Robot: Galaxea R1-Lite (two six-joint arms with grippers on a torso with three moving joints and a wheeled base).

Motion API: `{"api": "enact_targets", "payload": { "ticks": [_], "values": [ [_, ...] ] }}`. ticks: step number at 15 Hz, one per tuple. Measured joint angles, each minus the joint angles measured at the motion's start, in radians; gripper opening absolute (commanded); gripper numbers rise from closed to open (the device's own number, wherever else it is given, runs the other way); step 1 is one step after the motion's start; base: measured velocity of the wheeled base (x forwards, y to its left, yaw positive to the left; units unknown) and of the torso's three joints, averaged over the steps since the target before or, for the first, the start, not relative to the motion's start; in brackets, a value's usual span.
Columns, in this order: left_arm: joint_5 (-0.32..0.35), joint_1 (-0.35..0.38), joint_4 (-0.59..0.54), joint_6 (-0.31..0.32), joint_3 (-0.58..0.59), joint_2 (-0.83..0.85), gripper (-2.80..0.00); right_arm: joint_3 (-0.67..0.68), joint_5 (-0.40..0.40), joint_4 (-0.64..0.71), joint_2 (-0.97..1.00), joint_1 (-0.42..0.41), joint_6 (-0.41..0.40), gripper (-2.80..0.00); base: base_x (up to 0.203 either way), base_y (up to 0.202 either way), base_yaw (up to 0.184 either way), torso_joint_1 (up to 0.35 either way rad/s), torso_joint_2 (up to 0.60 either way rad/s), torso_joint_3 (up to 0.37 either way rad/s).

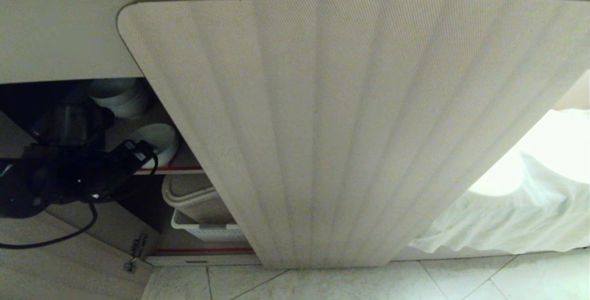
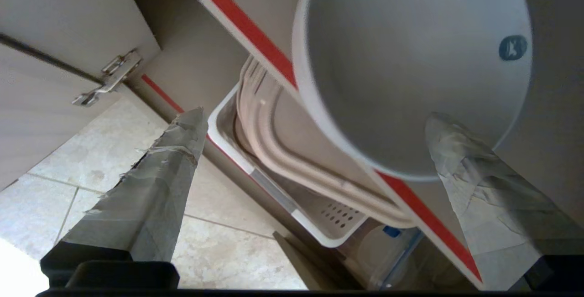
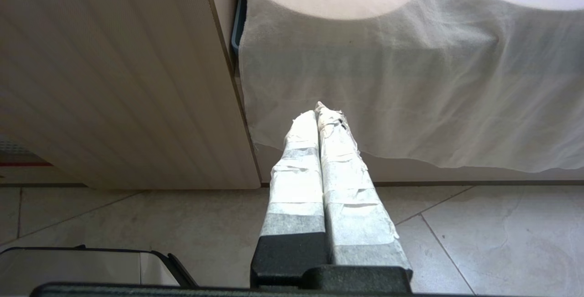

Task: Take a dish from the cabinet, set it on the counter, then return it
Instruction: Take the bowl from the cabinet

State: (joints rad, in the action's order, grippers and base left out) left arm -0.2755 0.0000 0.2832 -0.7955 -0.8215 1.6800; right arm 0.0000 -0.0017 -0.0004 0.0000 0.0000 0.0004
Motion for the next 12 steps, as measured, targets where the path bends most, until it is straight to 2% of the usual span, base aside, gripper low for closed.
{"api": "enact_targets", "payload": {
  "ticks": [12],
  "values": [
    [0.0,0.01,0.0,-0.002,-0.062,0.043,0.0,0.0,0.0,0.0,0.0,0.0,0.001,-2.8,0.0,0.0,0.0,0.0,0.0,0.0]
  ]
}}
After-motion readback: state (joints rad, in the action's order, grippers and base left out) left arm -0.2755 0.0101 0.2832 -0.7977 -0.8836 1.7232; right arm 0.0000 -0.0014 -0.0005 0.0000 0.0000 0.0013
